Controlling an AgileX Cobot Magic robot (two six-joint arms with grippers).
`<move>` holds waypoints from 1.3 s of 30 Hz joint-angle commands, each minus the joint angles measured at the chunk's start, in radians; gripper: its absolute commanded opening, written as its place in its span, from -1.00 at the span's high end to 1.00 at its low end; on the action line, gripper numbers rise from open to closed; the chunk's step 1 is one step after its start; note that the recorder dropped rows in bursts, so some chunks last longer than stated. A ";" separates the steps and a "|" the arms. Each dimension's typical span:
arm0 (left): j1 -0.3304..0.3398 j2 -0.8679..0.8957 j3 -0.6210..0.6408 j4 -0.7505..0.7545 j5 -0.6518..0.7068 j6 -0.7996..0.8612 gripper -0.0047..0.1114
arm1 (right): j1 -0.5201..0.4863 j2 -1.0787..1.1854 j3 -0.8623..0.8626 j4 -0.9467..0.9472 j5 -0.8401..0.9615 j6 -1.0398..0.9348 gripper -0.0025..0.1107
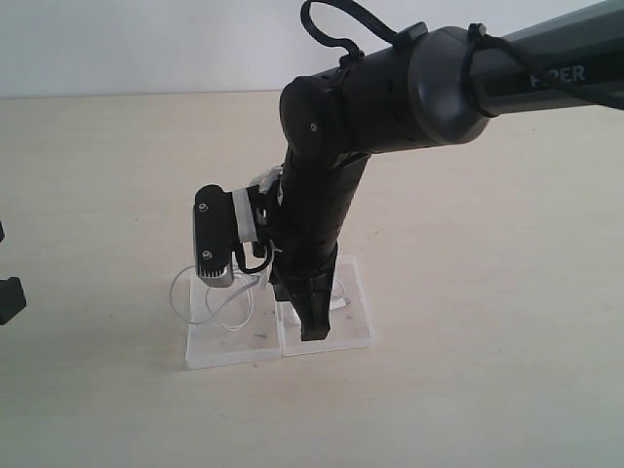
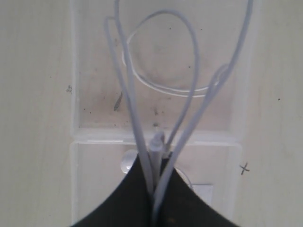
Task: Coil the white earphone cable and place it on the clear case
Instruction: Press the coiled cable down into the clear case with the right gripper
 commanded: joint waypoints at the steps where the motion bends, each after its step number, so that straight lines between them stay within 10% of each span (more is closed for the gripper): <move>1: 0.001 -0.006 0.004 0.011 0.009 -0.005 0.92 | 0.002 0.000 -0.005 -0.004 -0.001 0.005 0.96; 23: 0.001 -0.006 0.004 0.011 0.009 0.003 0.92 | 0.002 0.000 -0.005 -0.004 0.004 0.005 0.95; 39: 0.001 -0.006 0.004 0.011 0.012 0.013 0.92 | 0.002 -0.004 -0.005 -0.028 0.000 0.070 -0.02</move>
